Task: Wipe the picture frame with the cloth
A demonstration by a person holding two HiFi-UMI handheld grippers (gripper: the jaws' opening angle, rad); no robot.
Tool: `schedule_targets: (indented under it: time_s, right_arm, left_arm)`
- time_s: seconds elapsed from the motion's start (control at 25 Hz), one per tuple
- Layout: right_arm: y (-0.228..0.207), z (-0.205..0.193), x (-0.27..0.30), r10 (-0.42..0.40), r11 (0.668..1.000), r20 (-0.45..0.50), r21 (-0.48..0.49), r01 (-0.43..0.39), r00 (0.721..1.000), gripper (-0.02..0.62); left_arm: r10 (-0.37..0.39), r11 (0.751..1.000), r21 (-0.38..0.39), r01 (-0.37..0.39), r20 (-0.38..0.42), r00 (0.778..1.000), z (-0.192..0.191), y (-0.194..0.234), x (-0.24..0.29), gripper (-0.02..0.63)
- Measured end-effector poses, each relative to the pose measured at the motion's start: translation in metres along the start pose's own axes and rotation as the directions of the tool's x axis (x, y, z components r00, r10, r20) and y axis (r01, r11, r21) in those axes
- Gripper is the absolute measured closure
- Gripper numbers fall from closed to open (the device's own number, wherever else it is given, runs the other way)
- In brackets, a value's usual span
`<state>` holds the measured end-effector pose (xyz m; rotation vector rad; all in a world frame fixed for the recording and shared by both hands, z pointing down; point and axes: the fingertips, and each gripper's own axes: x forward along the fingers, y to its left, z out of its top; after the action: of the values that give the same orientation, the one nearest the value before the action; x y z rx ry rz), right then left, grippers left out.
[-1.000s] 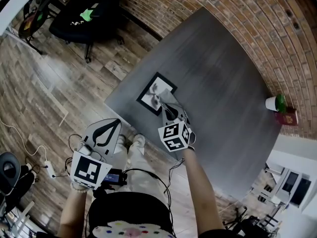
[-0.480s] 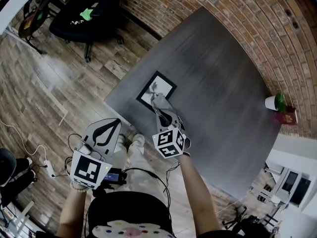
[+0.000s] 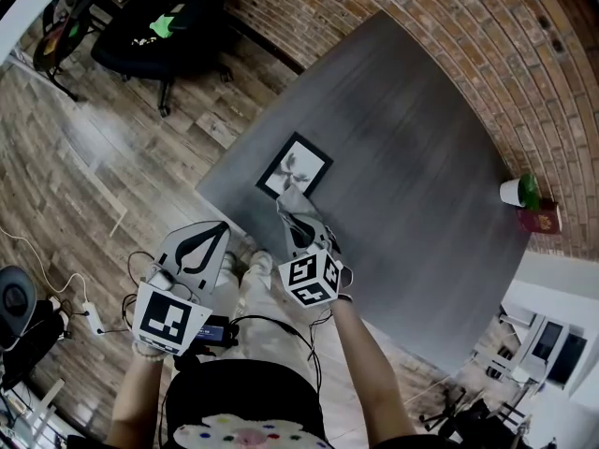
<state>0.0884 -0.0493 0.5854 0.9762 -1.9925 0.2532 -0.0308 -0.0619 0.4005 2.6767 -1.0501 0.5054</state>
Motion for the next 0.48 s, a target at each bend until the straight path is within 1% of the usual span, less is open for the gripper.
schedule_targets:
  time_s: [0.16, 0.28, 0.36, 0.48]
  right_arm:
    - [0.005, 0.004, -0.003, 0.016, 1.000, 0.006, -0.008, -0.016, 1.000, 0.580]
    - [0.003, 0.016, -0.018, 0.010, 1.000, 0.034, -0.012, -0.010, 0.999, 0.580]
    - [-0.004, 0.025, -0.031, -0.015, 1.000, 0.064, 0.002, 0.015, 0.998, 0.580]
    - [-0.027, 0.037, -0.050, -0.097, 0.995, 0.098, 0.020, 0.095, 0.990, 0.580]
  left_arm:
    - [0.001, 1.000, -0.009, -0.001, -0.006, 1.000, -0.001, 0.001, 0.001, 0.597]
    - [0.002, 1.000, -0.010, -0.003, -0.008, 1.000, -0.002, 0.003, 0.000, 0.597]
    - [0.005, 1.000, -0.015, -0.006, -0.011, 1.000, -0.003, 0.005, 0.000, 0.597]
    - [0.009, 1.000, -0.016, -0.009, 0.000, 1.000, -0.002, 0.008, 0.000, 0.597]
